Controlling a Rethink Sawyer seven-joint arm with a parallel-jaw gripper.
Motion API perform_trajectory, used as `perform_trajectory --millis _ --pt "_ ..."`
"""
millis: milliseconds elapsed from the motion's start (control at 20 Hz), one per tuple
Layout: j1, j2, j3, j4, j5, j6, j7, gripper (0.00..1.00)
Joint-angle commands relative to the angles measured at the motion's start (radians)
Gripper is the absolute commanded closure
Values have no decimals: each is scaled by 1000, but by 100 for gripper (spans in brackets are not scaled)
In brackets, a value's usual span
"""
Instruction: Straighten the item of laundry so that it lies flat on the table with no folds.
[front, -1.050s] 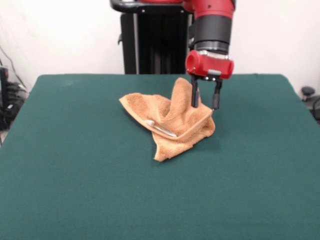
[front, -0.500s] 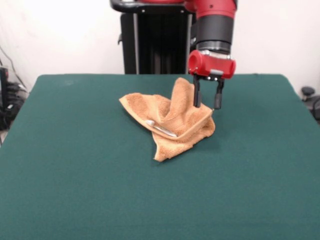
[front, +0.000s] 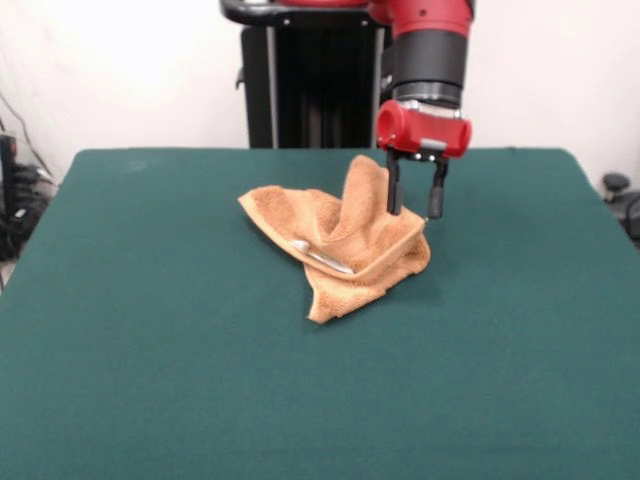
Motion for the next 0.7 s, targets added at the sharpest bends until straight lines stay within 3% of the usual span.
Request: perform_trajectory --millis 50,700 --pt "9 30 95 -18 -23 81 158 0" --pt "-9 45 118 -34 -85 73 150 0"
